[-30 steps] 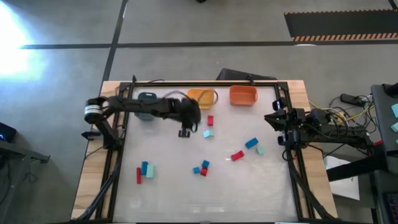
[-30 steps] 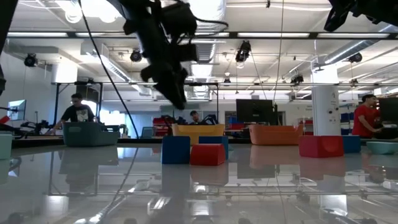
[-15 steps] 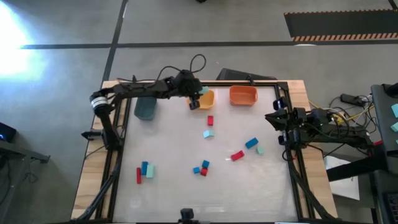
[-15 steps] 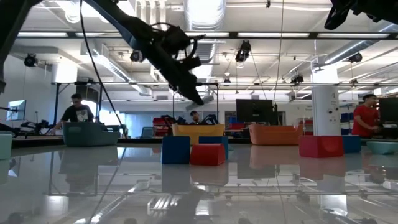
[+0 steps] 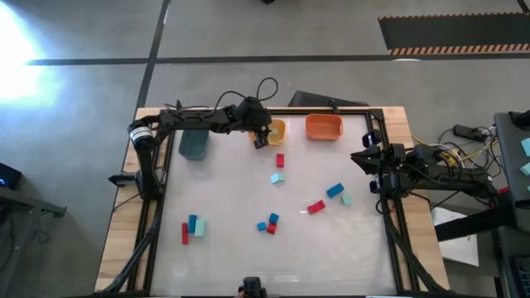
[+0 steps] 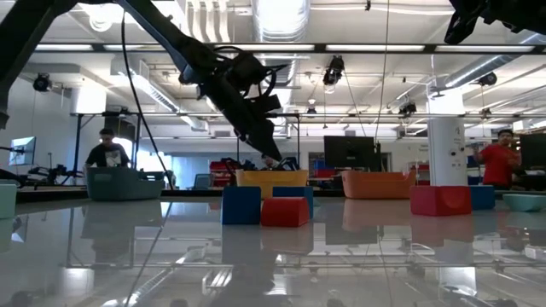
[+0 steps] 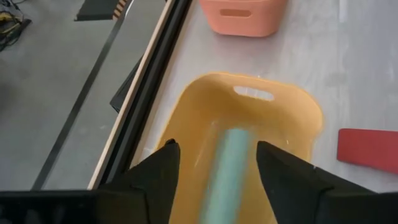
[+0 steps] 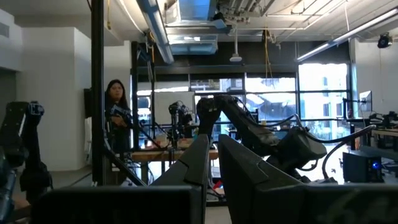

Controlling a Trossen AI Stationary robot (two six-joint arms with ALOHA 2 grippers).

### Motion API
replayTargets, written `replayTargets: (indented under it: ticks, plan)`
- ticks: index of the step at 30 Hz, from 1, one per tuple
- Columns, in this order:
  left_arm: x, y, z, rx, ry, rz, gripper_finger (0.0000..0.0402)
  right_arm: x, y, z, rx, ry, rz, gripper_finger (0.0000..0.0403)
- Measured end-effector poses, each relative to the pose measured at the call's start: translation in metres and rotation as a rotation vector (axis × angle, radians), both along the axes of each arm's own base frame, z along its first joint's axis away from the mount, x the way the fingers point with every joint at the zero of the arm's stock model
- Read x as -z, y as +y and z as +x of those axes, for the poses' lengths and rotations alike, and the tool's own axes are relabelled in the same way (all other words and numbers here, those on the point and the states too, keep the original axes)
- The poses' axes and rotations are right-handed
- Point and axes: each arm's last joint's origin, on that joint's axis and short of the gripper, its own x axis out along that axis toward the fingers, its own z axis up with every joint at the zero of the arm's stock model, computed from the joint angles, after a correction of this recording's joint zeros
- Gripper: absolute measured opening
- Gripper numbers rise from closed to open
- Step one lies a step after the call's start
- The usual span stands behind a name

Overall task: Sort & place blocks by color
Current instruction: Put the large light blue rectangular block into the yellow bin, then put the red arch block into the orange bin

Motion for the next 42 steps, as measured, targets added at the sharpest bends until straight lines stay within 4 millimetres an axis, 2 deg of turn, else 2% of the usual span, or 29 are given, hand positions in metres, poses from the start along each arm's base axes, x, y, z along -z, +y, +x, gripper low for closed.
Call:
replayTargets:
  ticks: [5, 9, 13, 18, 21, 25, 30, 35, 42]
  plan:
    - [-0.007, -0.006, 0.001, 0.010, -0.011, 0.005, 0.0203, 0.000, 0.000, 0.000, 0.007, 0.000, 0.002, 0.0027]
    - [-0.033, -0.024, 0.001, 0.020, -0.095, 0.004, 0.0204, 0.000, -0.001, 0.000, 0.019, -0.002, 0.005, 0.0027]
    - [-0.062, -0.058, 0.001, 0.071, -0.186, -0.005, 0.0204, -0.001, -0.001, 0.000, 0.018, -0.012, 0.004, 0.0027]
    - [-0.092, -0.118, -0.002, 0.175, -0.327, -0.054, 0.0205, -0.001, -0.001, 0.000, 0.022, -0.006, -0.007, 0.0027]
    - [-0.092, -0.157, -0.007, 0.235, -0.362, -0.083, 0.0205, 0.000, -0.001, 0.001, 0.025, -0.004, -0.011, 0.0027]
    - [-0.081, -0.202, -0.021, 0.263, -0.339, -0.127, 0.0205, -0.002, -0.001, 0.001, 0.044, -0.024, -0.036, 0.0027]
    - [-0.059, -0.238, -0.046, 0.233, -0.301, -0.179, 0.0205, -0.008, -0.001, 0.002, 0.054, -0.084, -0.045, 0.0027]
    - [-0.048, -0.250, -0.073, 0.195, -0.296, -0.208, 0.0205, -0.009, -0.002, 0.006, 0.043, -0.095, -0.023, 0.0027]
    - [-0.040, -0.241, -0.113, 0.131, -0.321, -0.187, 0.0205, 0.000, -0.004, 0.024, 0.023, -0.003, 0.036, 0.0027]
